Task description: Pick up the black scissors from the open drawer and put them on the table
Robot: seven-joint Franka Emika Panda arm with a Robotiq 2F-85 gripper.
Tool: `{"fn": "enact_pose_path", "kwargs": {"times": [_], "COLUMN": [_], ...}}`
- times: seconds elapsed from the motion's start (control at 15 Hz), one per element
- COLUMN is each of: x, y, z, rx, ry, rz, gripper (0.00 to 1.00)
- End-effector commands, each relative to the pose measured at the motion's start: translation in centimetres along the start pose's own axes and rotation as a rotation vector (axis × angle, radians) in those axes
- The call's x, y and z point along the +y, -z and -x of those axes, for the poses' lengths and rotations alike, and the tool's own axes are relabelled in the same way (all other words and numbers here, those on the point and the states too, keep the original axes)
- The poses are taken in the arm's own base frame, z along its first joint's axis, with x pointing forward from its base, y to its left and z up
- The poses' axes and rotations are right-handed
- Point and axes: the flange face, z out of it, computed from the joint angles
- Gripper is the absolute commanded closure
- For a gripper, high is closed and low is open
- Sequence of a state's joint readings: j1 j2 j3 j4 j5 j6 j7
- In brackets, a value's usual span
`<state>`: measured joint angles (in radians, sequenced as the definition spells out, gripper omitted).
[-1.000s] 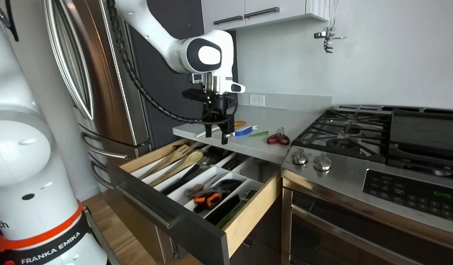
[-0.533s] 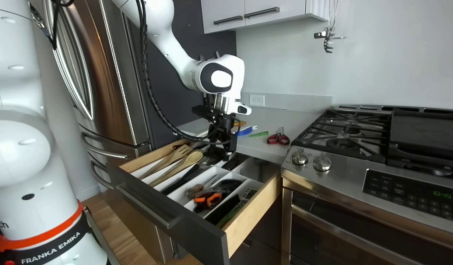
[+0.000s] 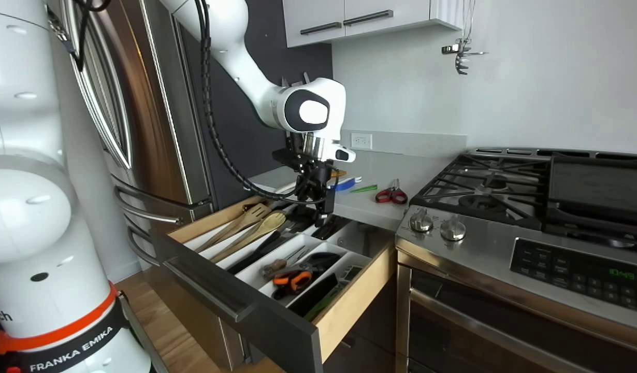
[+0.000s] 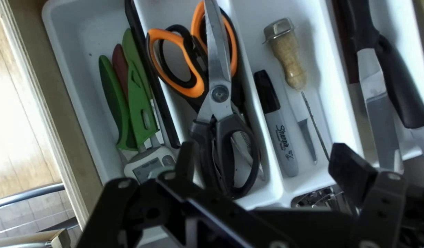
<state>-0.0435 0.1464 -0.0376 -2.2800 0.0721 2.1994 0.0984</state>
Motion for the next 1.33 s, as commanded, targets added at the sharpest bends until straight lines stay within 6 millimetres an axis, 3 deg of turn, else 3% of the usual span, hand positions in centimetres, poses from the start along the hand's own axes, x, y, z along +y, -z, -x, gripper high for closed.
{"fn": "enact_pose_path", "kwargs": {"times": [0.0,0.33,0.87,1.13,1.27], "x": [0.0,-0.2,-1.1,-1.5,-1.5], "y": [-2.3,-4.8,-8.1,-8.8,-9.0], "z": [-1.6,-3.0,-4.7,-5.7,-6.2], "rx": [0.007,0.038,0.0,0.009,0.011], "ry": [-0.086,-0.126,-0.041,-0.019,-0.015], "rz": [0.033,0.12,0.274,0.272,0.267], "gripper": [0.0,0.0,0.0,0.22,0.39]}}
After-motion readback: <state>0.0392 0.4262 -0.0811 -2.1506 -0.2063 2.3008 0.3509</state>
